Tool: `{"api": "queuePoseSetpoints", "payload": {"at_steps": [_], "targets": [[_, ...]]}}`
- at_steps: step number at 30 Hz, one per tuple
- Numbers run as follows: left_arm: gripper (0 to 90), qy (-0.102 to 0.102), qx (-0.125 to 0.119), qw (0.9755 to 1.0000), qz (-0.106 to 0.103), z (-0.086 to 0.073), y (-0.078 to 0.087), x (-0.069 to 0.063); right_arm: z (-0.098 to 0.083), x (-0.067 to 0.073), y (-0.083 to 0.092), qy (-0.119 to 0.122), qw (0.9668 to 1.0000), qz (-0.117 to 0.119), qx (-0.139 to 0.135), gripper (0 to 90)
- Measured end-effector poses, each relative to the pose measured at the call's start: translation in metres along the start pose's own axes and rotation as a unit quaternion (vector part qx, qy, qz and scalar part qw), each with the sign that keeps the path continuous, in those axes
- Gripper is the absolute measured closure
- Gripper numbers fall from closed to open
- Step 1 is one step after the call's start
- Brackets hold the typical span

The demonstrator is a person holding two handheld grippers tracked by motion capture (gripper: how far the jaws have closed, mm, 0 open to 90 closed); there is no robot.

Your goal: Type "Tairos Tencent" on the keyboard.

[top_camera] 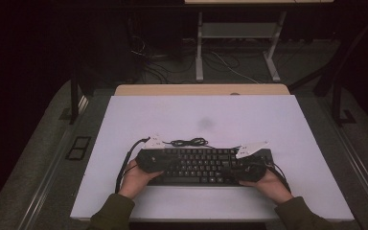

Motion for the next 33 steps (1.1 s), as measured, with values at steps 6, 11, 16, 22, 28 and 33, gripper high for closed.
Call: {"api": "queuePoseSetpoints", "payload": {"at_steps": [6, 11, 16, 22, 28, 33], "targets": [[61.9, -0.005, 0.000, 1.0000, 0.003, -0.003, 0.004, -0.004, 0.003, 0.000, 0.003, -0.003, 0.9999, -0.003, -0.010, 89.1], [54.6, 0.001, -0.003, 1.0000, 0.002, -0.005, 0.007, -0.004, 0.004, 0.000, 0.005, -0.006, 0.9998, -0.002, -0.021, 87.1], [51.5, 0.002, -0.004, 1.0000, 0.000, -0.007, 0.009, -0.005, 0.007, -0.001, 0.007, -0.011, 0.9993, 0.001, -0.036, 79.0], [50.3, 0.008, -0.006, 0.9999, 0.002, -0.010, 0.012, -0.004, 0.012, 0.000, 0.006, -0.011, 0.9988, -0.005, -0.048, 61.4], [52.6, 0.011, -0.010, 0.9999, 0.003, -0.012, 0.016, -0.002, 0.017, -0.002, 0.005, -0.016, 0.9979, -0.021, -0.059, 42.4], [58.2, 0.009, -0.012, 0.9999, 0.009, -0.013, 0.019, -0.001, 0.023, -0.005, 0.002, -0.023, 0.9972, -0.021, -0.067, 36.4]]}}
Point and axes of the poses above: each handheld gripper's, and its own axes: y roughly backward along the jaws, z roughly out of its top, x roughly to its left, the point moved 2 cm from there along -y, roughly forward along the jaws, and after that the axes turned 10 degrees about y, right-handed, at the moved point
